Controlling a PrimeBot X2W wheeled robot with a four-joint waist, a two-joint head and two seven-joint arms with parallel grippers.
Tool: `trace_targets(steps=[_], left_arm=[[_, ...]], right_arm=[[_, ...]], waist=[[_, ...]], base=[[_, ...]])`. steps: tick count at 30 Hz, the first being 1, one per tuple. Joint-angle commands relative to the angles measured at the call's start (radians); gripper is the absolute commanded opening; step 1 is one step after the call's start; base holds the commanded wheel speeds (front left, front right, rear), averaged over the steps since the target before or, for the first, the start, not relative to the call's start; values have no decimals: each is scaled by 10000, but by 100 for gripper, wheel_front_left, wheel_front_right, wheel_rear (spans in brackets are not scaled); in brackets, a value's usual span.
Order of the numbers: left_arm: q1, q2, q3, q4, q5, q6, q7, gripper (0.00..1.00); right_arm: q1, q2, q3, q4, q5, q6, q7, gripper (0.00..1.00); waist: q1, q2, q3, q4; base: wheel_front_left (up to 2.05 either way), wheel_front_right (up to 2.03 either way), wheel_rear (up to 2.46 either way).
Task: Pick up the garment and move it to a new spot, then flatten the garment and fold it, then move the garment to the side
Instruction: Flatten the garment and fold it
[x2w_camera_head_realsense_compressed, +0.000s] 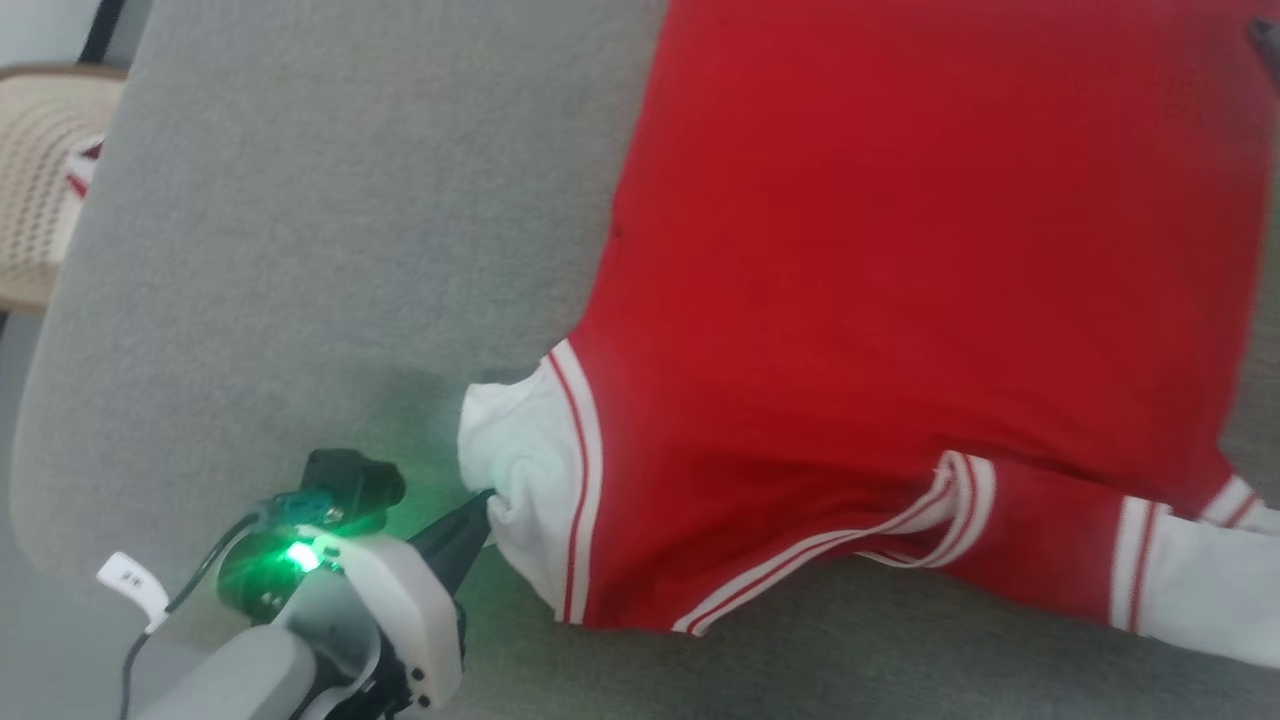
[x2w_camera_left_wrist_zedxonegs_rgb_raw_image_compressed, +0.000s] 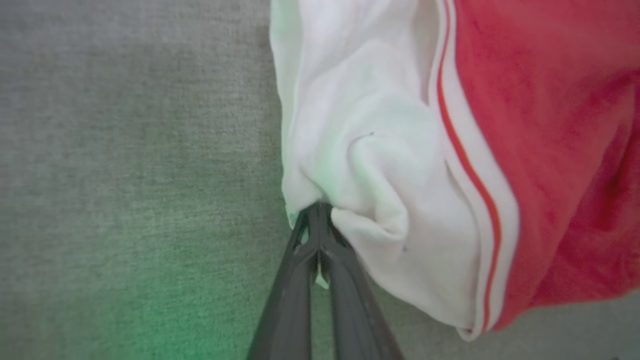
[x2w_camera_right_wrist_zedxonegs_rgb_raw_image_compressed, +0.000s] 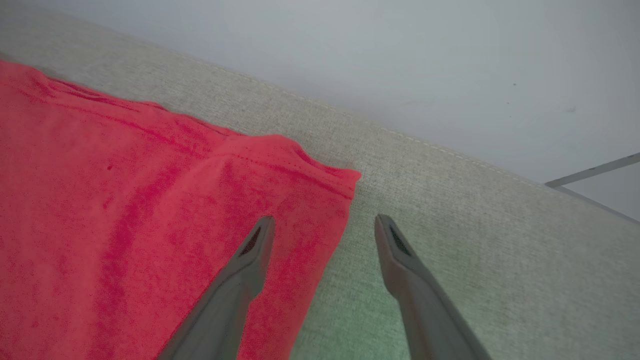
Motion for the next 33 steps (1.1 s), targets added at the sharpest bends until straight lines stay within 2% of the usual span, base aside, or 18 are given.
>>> trace_targets(steps=[1,9,10,11,12,18,23,28,33], left_arm=[[-119,-179,-149,296,37,-20,59,0],[-560,-744,-398,1132,52,-430,-120,0],[-595,-793,-409,1216,32,-471,-140,0],[-622,-829,-412,1285,21,-496,-153,0],[-632,-856,-411,1351,4,-524,-186,0],[-645,-809,-268,1702,-118,-626,-324,0],[-631,-576,-88,1730,-168,-582,-404,0],[-486,-172,139,1526,-213,-418,-403,0],[-297,248,288,1159,-289,-294,-320,0]], right_arm=[[-241,15,-48,312,-211,-17,124,100],[-1325,275,-356,3042,-1208,-17,1695,100],[-1364,311,-360,3324,-1291,-17,1948,96],[-1354,375,-308,3510,-1344,-17,2122,33],[-1354,435,-235,3626,-1396,-17,2270,0],[-1575,405,-53,3748,-1310,-21,2357,0],[-1460,677,437,3142,-832,-19,2442,0],[-731,543,1365,1748,218,-18,2663,0],[532,-207,2223,-331,1537,-19,2937,0]], waist=[[0,-1,315,324],[0,-1,754,782],[0,-1,768,797],[0,-1,780,807],[0,-1,781,804],[0,-1,623,572],[0,-1,298,144],[0,-1,-88,-467],[0,-1,-418,-1036]], base=[[0,0,0],[0,0,0],[0,0,0],[0,0,0],[0,0,0],[0,0,0],[0,0,0],[0,0,0],[0,0,0]])
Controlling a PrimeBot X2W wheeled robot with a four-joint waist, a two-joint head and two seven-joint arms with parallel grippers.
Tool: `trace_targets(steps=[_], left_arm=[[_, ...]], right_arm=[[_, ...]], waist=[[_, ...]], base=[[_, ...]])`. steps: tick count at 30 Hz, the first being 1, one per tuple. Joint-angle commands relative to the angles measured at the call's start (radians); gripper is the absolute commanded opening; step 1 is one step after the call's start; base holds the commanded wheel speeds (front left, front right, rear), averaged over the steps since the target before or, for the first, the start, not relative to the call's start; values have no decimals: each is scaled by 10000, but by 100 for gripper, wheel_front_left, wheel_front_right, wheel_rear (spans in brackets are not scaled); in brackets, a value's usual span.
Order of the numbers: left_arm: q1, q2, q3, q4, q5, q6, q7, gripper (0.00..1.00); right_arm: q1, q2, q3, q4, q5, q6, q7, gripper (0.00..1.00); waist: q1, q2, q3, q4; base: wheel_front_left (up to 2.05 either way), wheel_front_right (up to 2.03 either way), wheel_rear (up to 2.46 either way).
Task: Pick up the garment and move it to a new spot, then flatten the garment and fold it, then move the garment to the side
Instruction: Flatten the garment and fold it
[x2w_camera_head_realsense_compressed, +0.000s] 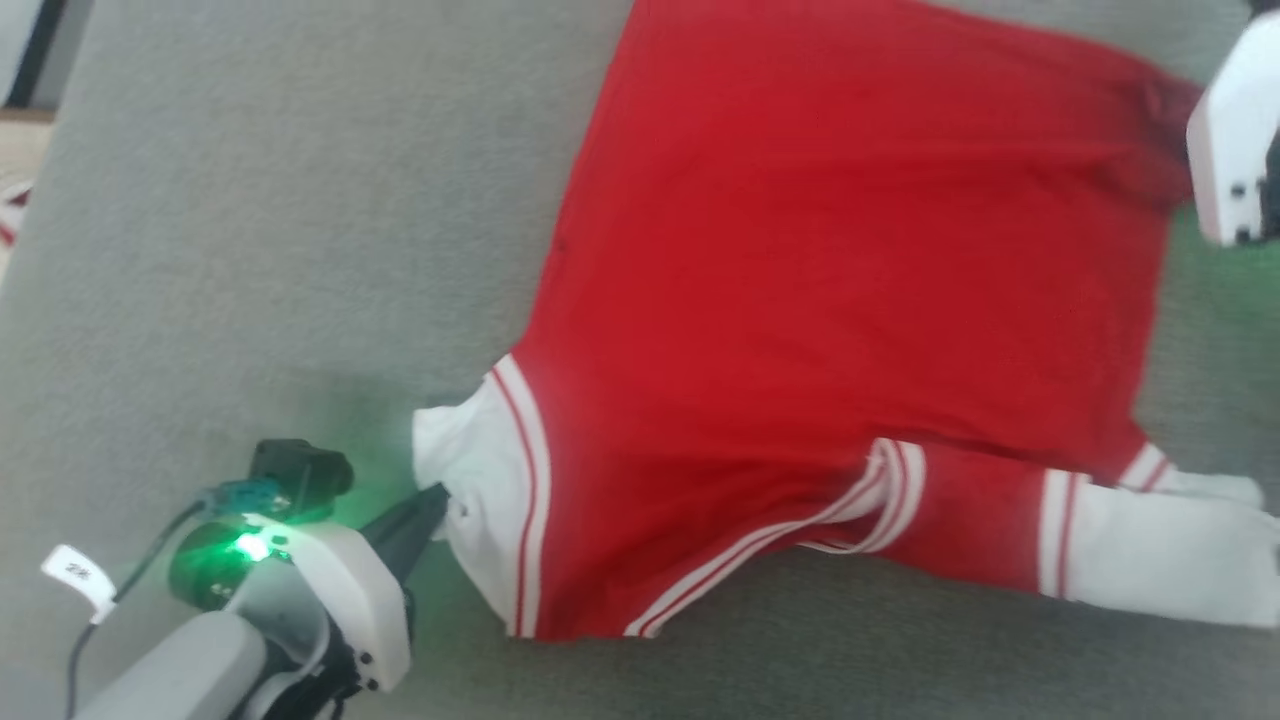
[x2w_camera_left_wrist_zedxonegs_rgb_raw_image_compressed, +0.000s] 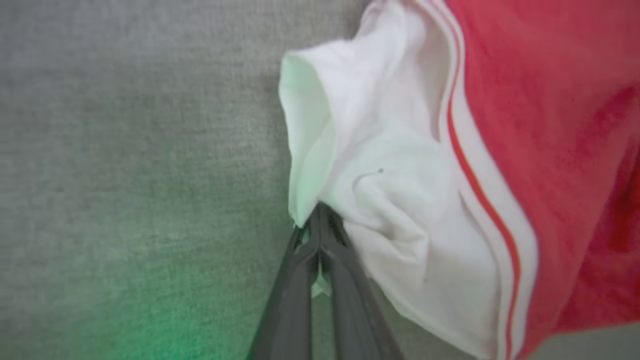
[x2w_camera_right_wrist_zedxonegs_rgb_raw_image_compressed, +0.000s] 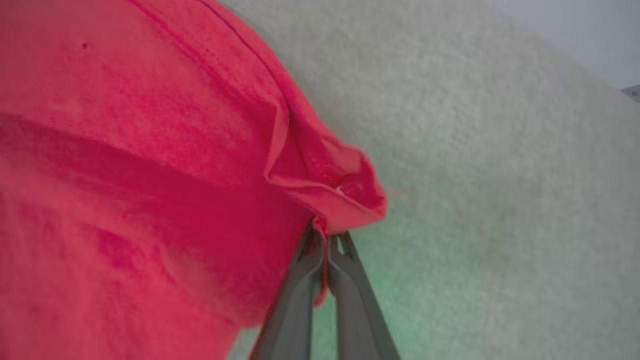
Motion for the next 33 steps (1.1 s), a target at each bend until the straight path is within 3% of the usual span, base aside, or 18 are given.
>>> trace_targets(steps=[1,2,8,16,20,27,28,29,30,33], left_arm=[[63,96,144,121,-21,297,122,0],[63,96,144,121,-21,297,122,0],[323,534,318,-323,-145,486,222,0],[647,991,454,-783,-278,705,374,0],[678,1070,455,-908,-321,742,409,0],[641,1113,459,-908,-353,698,430,0],[613,1105,450,-893,-344,677,436,0],[583,1092,439,-877,-342,659,436,0],[561,1087,428,-858,-334,653,435,0],[538,1066,397,-809,-339,617,442,0]], right_arm=[[882,-434,333,-927,616,-21,209,0],[882,-434,333,-927,616,-21,209,0],[3116,-1501,571,-3659,1937,-19,571,0],[6373,-2004,-419,-6203,2417,-16,795,0],[8003,-1825,-1214,-6998,2197,-18,1157,0],[9909,-724,-2430,-7666,1354,-16,1534,0],[9993,-523,-2606,-7703,1209,-16,1525,26],[10069,-384,-2697,-7787,1057,-12,1569,43],[10113,-271,-2806,-7889,901,-12,1553,100],[10124,-54,-3185,-8354,628,-12,1521,100]], waist=[[0,-1,-352,-492],[0,-1,-352,-492],[0,-1,-615,-1136],[0,-1,-846,-1795],[0,-1,-895,-1944],[0,-1,-862,-2140],[0,-1,-863,-2159],[0,-1,-870,-2174],[0,-1,-882,-2189],[0,-1,-939,-2236]], base=[[0,0,0],[0,0,0],[0,0,0],[0,0,0],[0,0,0],[0,0,0],[0,0,0],[0,0,0],[0,0,0],[0,0,0]])
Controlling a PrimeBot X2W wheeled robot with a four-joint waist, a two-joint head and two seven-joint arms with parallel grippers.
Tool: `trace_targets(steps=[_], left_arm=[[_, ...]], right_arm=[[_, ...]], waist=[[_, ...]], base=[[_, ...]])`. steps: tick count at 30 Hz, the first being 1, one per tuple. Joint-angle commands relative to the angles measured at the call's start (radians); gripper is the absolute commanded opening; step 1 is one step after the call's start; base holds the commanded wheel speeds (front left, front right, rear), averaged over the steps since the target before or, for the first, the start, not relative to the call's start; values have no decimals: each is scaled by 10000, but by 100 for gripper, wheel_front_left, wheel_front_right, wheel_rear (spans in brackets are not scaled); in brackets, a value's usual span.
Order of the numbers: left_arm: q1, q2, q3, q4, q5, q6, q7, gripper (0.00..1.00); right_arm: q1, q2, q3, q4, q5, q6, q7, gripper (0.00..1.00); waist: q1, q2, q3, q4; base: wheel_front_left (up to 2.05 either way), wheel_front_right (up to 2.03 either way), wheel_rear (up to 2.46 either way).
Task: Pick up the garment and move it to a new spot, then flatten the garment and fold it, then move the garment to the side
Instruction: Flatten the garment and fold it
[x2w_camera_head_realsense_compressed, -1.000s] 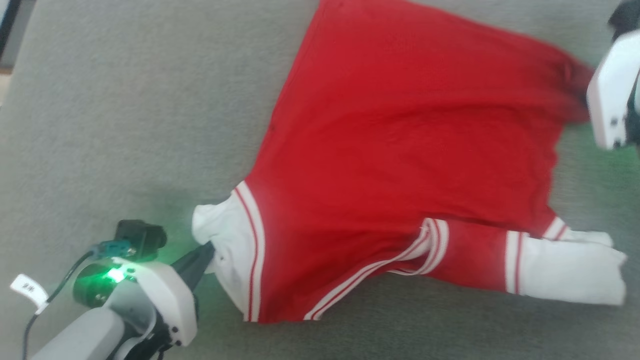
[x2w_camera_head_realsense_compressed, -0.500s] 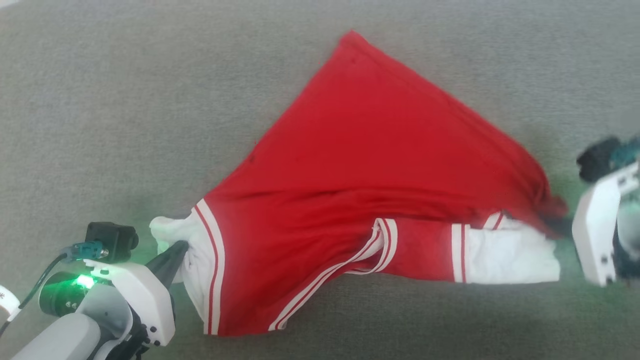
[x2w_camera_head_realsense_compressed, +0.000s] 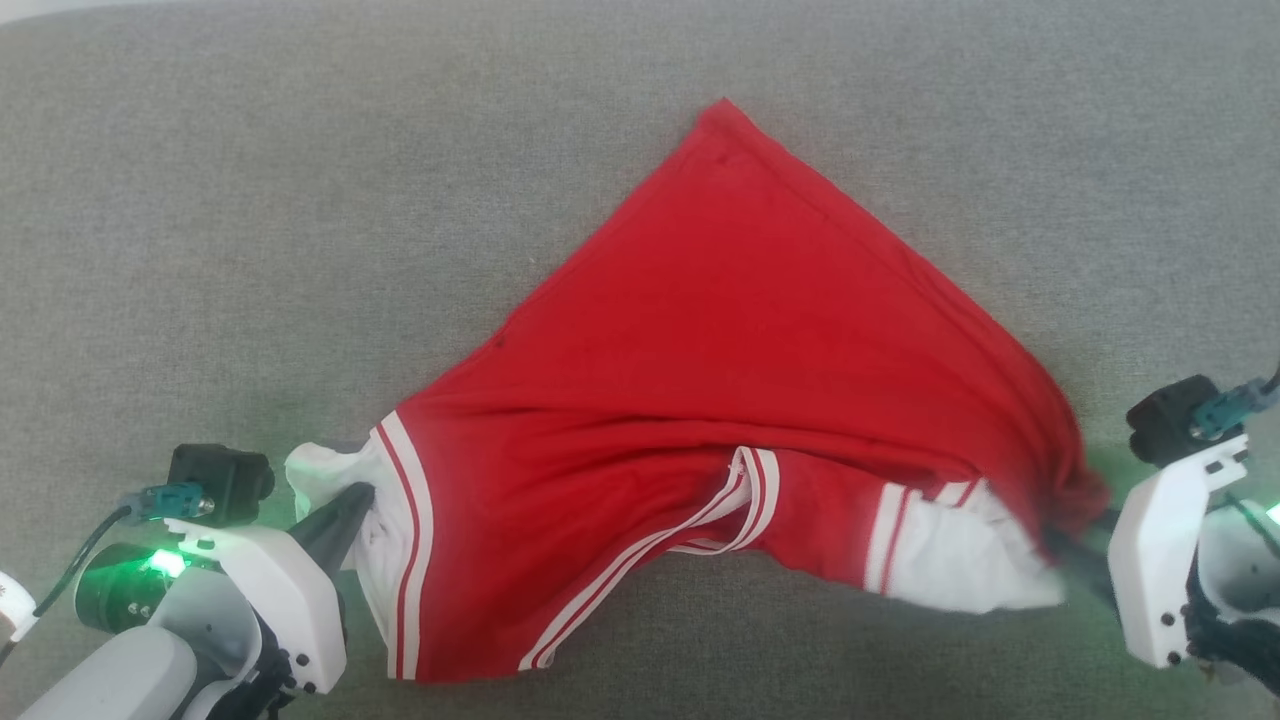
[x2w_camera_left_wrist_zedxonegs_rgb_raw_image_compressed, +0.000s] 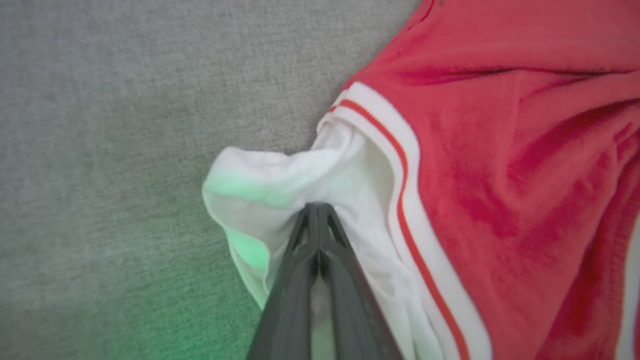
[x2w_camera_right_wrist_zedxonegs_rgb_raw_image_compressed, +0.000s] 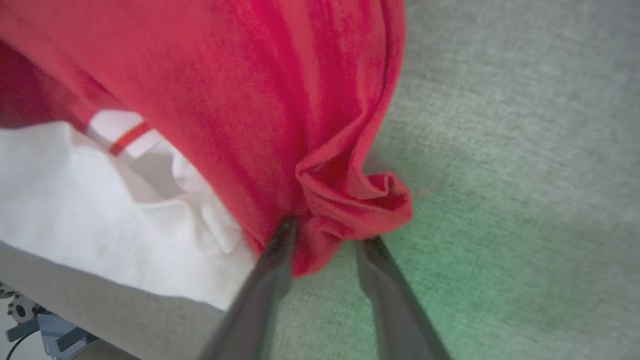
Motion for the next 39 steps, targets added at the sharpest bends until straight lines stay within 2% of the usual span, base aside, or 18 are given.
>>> trace_targets(steps=[1,10,15,18,22,28,33,34,39], left_arm=[[-13,-118,-113,87,-72,-58,71,0],[-68,-250,-251,145,-40,-147,45,0],[-202,-429,-349,154,65,-186,60,0],[-385,-597,-460,193,122,-268,82,0],[-590,-876,-625,338,194,-388,75,0],[-954,-1349,-887,607,327,-618,57,0],[-1347,-1775,-1106,930,451,-872,34,0],[-1488,-1959,-1185,1088,497,-977,30,0],[-1789,-2339,-1358,1479,567,-1218,-60,0]], right_arm=[[497,188,18,44,-202,-11,256,100],[95,252,-1255,-2108,-430,-6,326,100],[-763,132,-1042,-2616,-738,-5,-123,100],[-1693,123,-538,-2298,-665,-5,-763,100],[-3225,34,446,-1184,-850,-3,-1640,100],[-5673,213,2161,1465,-996,-5,-2829,100],[-7390,298,3512,3686,-885,-5,-3071,100],[-7963,336,3934,4497,-791,-7,-3072,100],[-9099,351,5085,6114,-329,-5,-2650,100]], waist=[[0,0,-50,-22],[0,0,-230,180],[0,0,-215,460],[0,0,-161,753],[0,0,-57,1177],[0,0,188,1845],[0,0,449,2418],[0,0,541,2620],[0,0,754,3058]], base=[[0,0,0],[0,0,0],[0,0,0],[0,0,0],[0,0,0],[0,0,0],[0,0,0],[0,0,0],[0,0,0]])
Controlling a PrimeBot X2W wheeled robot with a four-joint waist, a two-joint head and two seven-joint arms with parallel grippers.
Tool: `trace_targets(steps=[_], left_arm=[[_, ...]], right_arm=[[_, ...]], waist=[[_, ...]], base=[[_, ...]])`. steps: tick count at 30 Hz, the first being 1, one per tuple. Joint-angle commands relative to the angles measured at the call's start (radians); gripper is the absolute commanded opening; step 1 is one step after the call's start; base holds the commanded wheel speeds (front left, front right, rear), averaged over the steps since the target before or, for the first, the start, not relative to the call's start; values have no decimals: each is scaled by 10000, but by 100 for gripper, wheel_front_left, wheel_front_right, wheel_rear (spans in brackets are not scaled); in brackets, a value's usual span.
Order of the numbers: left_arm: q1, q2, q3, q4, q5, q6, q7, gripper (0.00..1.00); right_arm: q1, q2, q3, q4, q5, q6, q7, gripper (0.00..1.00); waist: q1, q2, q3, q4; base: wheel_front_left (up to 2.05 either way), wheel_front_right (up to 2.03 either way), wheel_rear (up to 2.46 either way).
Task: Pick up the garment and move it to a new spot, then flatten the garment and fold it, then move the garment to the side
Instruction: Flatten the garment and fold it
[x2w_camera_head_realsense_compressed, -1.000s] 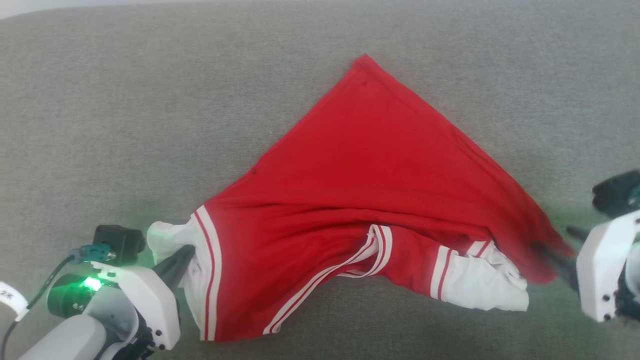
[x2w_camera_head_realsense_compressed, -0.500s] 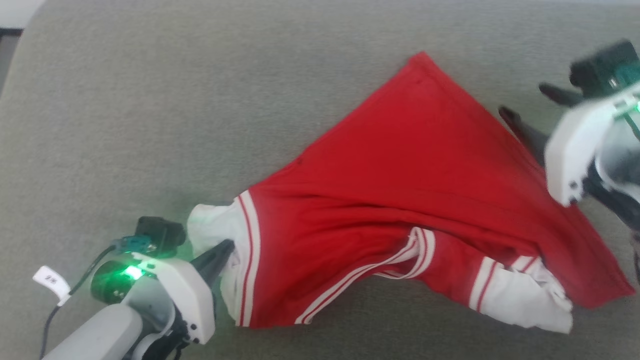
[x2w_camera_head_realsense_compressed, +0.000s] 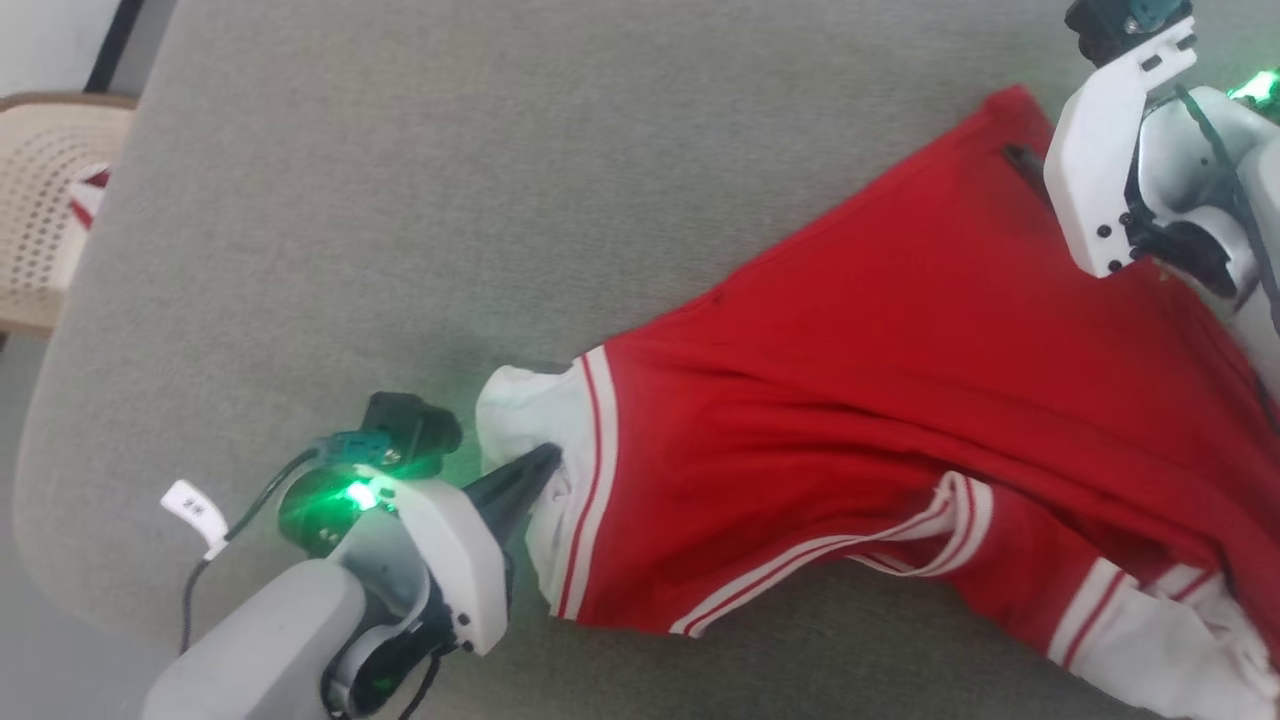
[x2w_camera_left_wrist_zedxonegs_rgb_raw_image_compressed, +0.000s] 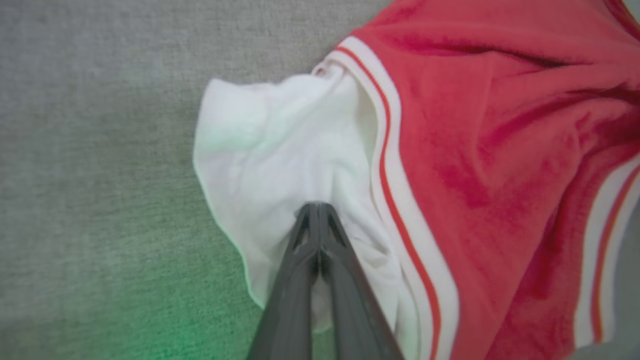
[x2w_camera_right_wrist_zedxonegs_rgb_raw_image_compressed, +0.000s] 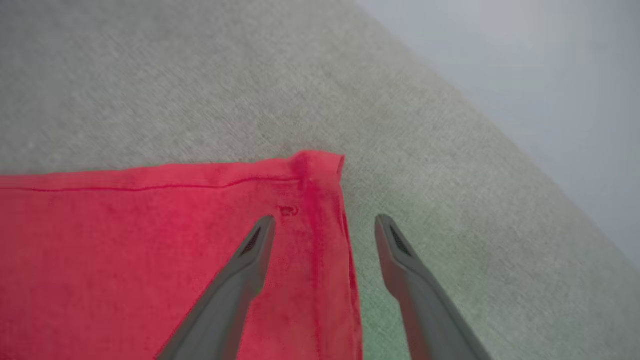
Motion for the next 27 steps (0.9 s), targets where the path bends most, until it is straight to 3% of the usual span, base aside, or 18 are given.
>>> trace_targets(steps=[1,7,8,9,10,18,27], left_arm=[[-30,-45,-95,207,113,-44,19,0],[-278,-338,-216,683,112,-244,-70,0],[-286,-375,-217,744,99,-274,-93,0],[-297,-397,-220,803,86,-313,-108,0],[-321,-410,-224,856,73,-321,-113,0],[-608,-267,103,1080,-186,-210,-21,0],[-1454,785,857,142,-391,506,902,0]], right_arm=[[-245,-54,199,293,100,-14,144,100],[-725,-2,1519,1672,658,-13,1349,100],[-728,7,1706,1828,850,-7,1630,95],[-731,14,1894,1904,1005,-5,1848,31],[-747,-15,2063,1982,1141,-5,2019,0],[-1372,-300,2349,2362,1626,-25,1614,0],[-1903,-278,2404,2175,1813,-17,210,0]], waist=[[0,0,146,224],[0,0,244,512],[0,0,247,530],[0,0,254,547],[0,0,258,555],[0,0,121,349],[0,0,-596,-409]], base=[[0,0,0],[0,0,0],[0,0,0],[0,0,0],[0,0,0],[0,0,0],[0,0,0]])
